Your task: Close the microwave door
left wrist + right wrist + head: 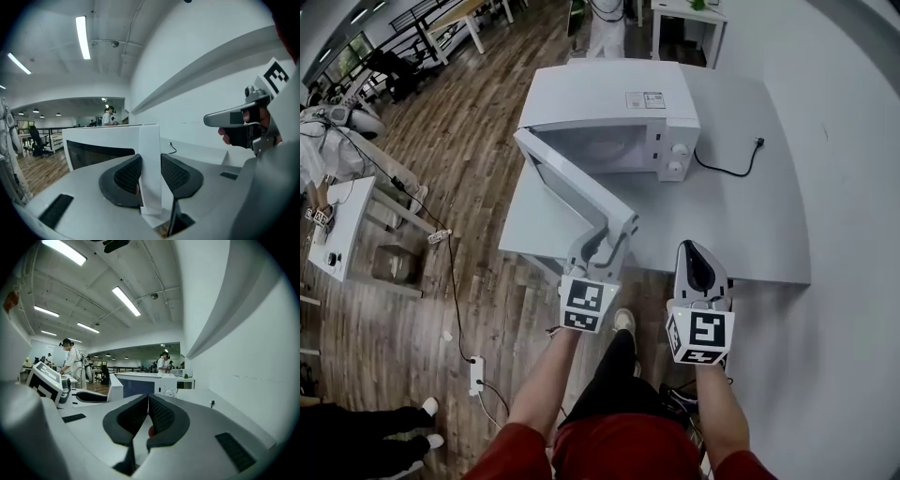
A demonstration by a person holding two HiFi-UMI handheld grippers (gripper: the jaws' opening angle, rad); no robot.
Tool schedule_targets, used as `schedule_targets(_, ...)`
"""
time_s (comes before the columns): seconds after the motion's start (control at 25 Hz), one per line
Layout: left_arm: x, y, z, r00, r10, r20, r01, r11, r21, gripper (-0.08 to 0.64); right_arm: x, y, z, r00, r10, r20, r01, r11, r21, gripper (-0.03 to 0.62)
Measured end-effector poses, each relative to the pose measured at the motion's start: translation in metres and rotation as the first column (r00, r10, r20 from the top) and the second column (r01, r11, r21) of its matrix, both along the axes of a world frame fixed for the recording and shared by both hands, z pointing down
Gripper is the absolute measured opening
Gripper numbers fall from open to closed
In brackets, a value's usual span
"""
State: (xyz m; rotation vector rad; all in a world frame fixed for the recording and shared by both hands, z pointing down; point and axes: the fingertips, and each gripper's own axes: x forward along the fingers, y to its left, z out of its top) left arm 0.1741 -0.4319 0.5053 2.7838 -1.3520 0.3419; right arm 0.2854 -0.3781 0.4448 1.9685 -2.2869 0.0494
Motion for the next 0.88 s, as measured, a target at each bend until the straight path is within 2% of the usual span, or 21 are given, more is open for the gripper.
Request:
schedule_targets(0.36, 0.039, -0.036, -0.003, 0.992, -0.112, -0.052, 0.114, 0.993, 0.043, 0.150, 0.032, -0.042, 0.004, 0.999, 0.015, -0.036, -0.015, 1.000, -0.005, 0.028)
schedule_targets(0.88, 0.085, -0.101, -0.004, 0.984, -0.157, -0.087, 0.162, 0.985, 0.059, 0.147, 0.058, -0.128, 0.021, 1.000, 0.019, 0.001, -0.019, 1.000, -0.012, 0.028)
